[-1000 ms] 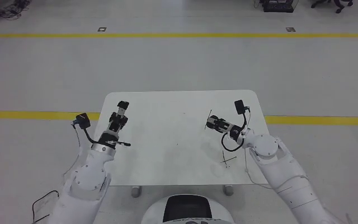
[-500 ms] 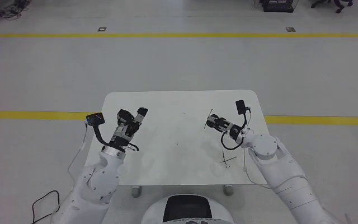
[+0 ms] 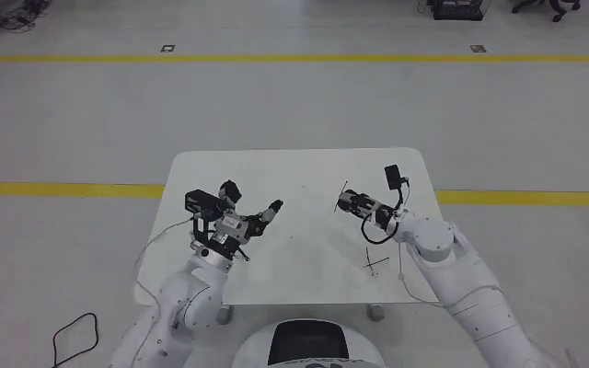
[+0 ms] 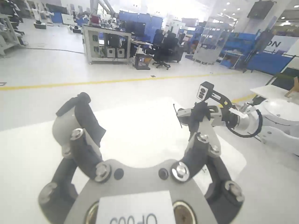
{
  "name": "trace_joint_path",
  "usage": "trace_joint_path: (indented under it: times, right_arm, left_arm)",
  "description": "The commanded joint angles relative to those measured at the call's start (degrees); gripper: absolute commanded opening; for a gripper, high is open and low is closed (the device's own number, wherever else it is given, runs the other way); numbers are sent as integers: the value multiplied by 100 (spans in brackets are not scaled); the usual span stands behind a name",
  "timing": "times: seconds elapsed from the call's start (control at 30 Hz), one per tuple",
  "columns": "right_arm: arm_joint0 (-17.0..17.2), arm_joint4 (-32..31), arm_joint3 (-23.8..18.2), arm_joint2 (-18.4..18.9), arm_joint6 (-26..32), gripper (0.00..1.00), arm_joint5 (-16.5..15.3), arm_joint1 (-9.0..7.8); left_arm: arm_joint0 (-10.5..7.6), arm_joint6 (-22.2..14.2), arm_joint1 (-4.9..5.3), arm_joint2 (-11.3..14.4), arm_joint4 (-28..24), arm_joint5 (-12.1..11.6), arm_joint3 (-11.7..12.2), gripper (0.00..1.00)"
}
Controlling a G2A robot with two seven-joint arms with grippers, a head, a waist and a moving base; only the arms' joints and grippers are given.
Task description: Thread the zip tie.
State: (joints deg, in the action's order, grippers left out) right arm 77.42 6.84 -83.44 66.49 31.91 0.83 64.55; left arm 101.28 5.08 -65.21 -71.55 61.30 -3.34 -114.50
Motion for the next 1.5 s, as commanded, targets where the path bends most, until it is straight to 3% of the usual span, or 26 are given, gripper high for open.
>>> trace_joint_path:
  times: [0.0, 0.13, 0.33, 0.53, 0.8, 0.83, 0.93, 0.97, 1.03, 1.17, 1.2, 1.33, 1.37, 1.47]
  right_arm:
    - [34, -24, -31, -6, -109, 0, -18, 7]
    - [78, -111, -98, -15, -322, 0, 41, 20]
    - [110, -122, -136, 10, -434, 0, 142, 34]
    - [97, -64, -135, 22, -355, 0, 224, 42]
    - [118, -58, -143, 16, -391, 0, 214, 46]
    - [132, -55, -145, 10, -413, 0, 237, 50]
    - [139, -21, -139, 30, -478, 0, 322, 59]
    - [144, -4, -139, 49, -494, 0, 345, 59]
    - [169, 62, -146, 101, -495, 0, 396, 58]
    - [197, 138, -161, 198, -472, 0, 501, 51]
    - [202, 164, -161, 215, -464, 0, 530, 52]
    - [184, 282, -139, 234, -371, 0, 656, 60]
    - [171, 296, -130, 238, -345, 0, 672, 61]
    - [171, 296, -130, 238, -345, 0, 672, 61]
  left_arm:
    - [-58, 1, 9, 45, 406, -26, -11, 100]
    - [-143, -67, 22, 326, 1476, -45, -93, 100]
    - [-379, -285, -19, 958, 2845, 221, -33, 100]
    - [-765, -509, 30, 1476, 2865, 344, 149, 100]
    - [-813, -537, 40, 1480, 2865, 358, 188, 100]
    - [-943, -591, 77, 1487, 2865, 284, 231, 100]
    - [-1459, -889, 310, 1737, 2865, 142, 335, 100]
    - [-1692, -1048, 417, 1879, 2865, 140, 363, 100]
    - [-2300, -1493, 702, 2404, 2865, 142, 418, 100]
    - [-3545, -2084, 1177, 3785, 2865, 493, 523, 100]
    - [-3995, -2260, 1296, 4306, 2865, 643, 573, 100]
    - [-5265, -2523, 1517, 6002, 2865, 1400, 706, 100]
    - [-5441, -2493, 1534, 6181, 2865, 1486, 719, 100]
    - [-5475, -2496, 1545, 6181, 2865, 1480, 735, 100]
